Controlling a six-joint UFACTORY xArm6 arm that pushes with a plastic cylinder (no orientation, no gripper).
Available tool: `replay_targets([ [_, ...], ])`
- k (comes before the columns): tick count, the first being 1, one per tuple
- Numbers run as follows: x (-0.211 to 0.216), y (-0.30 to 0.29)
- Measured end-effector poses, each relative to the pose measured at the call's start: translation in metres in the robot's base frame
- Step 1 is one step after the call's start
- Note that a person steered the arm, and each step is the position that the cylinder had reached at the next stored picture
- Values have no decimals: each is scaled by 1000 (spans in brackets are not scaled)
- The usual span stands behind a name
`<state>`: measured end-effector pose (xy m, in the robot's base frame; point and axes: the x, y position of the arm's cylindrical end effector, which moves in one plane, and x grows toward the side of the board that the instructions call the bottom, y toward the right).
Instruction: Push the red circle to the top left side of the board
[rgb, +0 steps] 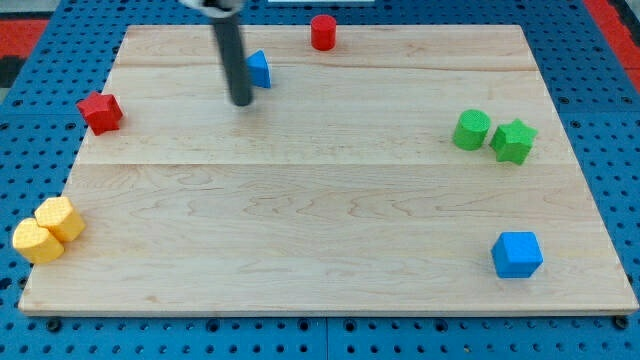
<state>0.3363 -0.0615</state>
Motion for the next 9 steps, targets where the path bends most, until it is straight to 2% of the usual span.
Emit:
replay_targets([
  [1,-27,65],
  [3,-117,118],
  [4,-135,76],
  [5,-132,-31],
  [6,-127,-23],
  [7,-140,-2],
  [8,-144,-16],
  [9,-144,-83],
])
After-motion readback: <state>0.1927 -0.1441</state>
